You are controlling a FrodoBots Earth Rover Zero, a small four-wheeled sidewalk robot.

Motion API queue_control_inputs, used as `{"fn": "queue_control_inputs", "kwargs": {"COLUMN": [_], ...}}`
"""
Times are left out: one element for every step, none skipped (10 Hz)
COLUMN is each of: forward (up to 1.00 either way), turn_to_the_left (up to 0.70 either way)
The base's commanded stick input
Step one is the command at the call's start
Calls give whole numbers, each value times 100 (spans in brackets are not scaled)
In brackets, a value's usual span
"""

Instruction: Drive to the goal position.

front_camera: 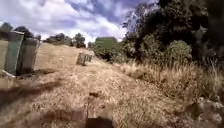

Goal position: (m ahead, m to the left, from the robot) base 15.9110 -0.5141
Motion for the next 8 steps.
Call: {"fn": "queue_control_inputs", "kwargs": {"forward": [70, 70, 70, 70, 70, 70, 70, 70], "turn_to_the_left": [0, 0, 0, 0, 0, 0, 0, 0]}}
